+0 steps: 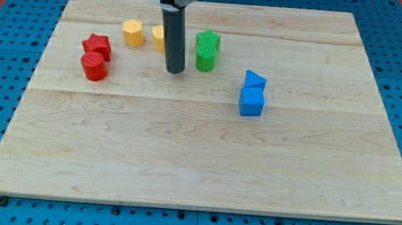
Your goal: Move the green circle away from the green star
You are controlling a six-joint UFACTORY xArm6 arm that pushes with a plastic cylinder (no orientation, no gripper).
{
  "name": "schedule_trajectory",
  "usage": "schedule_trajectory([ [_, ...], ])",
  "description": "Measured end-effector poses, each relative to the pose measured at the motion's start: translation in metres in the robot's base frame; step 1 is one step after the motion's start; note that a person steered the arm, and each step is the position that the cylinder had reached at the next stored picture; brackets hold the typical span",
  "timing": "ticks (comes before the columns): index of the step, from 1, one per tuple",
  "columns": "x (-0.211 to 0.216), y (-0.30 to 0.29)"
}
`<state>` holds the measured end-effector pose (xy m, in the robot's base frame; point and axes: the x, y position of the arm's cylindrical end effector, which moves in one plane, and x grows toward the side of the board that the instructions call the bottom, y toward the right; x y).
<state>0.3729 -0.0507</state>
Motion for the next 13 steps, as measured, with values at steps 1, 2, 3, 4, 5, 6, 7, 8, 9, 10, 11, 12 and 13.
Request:
schedule_trajectory([
  [1,-0.006,0.029],
  [2,-0.009,0.076],
  [3,-0.009,0.112],
  [4,-0.010,0.103],
  [5,-0.017,0.115],
  [6,-0.017,0.158],
  [7,-0.057,0.212],
  [8,-0.120,0.208],
  [9,-0.119,0.154],
  [10,-0.127,0.132],
  [11,-0.111,0.119],
  [12,-0.107,0.095],
  [13,-0.093,0.060],
])
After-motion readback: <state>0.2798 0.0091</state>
